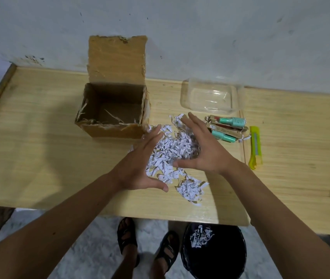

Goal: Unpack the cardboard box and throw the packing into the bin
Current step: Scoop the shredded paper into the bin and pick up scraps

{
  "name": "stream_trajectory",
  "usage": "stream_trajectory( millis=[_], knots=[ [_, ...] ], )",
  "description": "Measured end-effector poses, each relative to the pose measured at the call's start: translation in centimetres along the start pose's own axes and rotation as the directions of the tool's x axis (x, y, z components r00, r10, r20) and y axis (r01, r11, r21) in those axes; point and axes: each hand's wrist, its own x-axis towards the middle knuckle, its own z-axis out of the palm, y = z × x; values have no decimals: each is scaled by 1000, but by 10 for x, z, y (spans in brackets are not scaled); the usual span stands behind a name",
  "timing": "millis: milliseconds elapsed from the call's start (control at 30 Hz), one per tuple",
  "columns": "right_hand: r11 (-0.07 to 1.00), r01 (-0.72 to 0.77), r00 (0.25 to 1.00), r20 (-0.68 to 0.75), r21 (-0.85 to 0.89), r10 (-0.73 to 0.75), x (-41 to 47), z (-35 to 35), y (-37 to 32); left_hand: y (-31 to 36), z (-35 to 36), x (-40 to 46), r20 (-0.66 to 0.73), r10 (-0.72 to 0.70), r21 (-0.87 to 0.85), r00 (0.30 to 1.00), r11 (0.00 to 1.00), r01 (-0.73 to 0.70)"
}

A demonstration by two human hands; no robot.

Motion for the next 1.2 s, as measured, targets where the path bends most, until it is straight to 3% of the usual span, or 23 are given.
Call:
stream_trajectory(
  millis=[167, 500, 667, 867, 1000, 1200],
  knots=[
    [1000, -17, 994, 105, -20, 19, 7, 11, 3, -11, 7, 10, 0, -102, -66, 995, 993, 102],
    [980, 152, 953, 281, -126, -112, -37, 11, 8, -14, 8, 3, 83, -71, -82, 994, 994, 78],
    [956, 219, 961, 211, -194, -177, -53, 17, 20, -12, 8, 2, 95, -62, -88, 994, 994, 70],
    [984, 173, 984, 40, -47, -171, -36, 27, 26, -7, 15, 4, 63, -46, -155, 997, 986, 55],
    [987, 157, 987, -43, -20, -158, -26, 38, 30, -3, 17, 5, -53, -75, -259, 996, 964, 58],
    [978, 201, 958, -195, -54, -208, -32, 47, 26, 4, 22, 0, -173, -145, -268, 974, 959, 96]
  ],
)
